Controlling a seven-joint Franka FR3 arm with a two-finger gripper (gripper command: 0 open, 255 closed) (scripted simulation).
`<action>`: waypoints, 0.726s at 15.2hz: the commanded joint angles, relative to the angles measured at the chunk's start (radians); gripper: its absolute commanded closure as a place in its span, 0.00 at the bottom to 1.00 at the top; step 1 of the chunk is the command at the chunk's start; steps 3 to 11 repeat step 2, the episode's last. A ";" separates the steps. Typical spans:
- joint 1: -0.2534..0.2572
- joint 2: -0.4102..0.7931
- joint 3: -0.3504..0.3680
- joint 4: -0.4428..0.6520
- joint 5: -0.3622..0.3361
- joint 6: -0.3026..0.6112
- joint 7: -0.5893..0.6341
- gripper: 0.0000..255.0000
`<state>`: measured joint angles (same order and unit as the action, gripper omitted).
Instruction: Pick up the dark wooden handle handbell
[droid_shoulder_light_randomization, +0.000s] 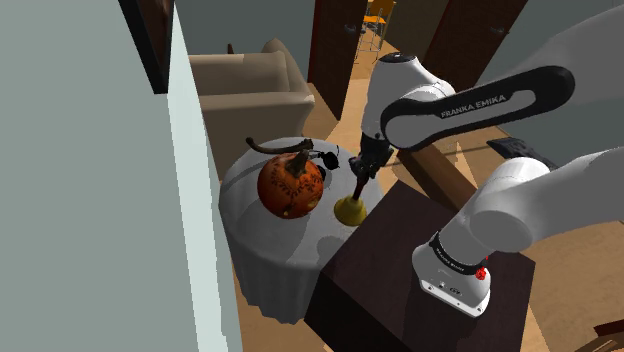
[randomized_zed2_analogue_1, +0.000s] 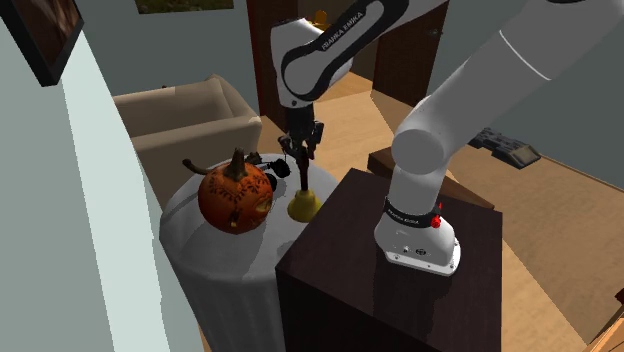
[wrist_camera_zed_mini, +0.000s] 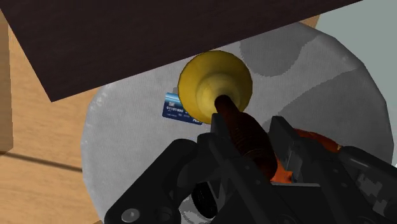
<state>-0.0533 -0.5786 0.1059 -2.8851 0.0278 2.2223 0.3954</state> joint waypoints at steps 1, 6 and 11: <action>-0.001 -0.018 -0.003 0.007 -0.001 -0.026 -0.003 1.00; -0.001 -0.018 -0.003 0.007 -0.001 -0.026 -0.003 1.00; -0.001 -0.018 -0.003 0.007 -0.001 -0.026 -0.003 1.00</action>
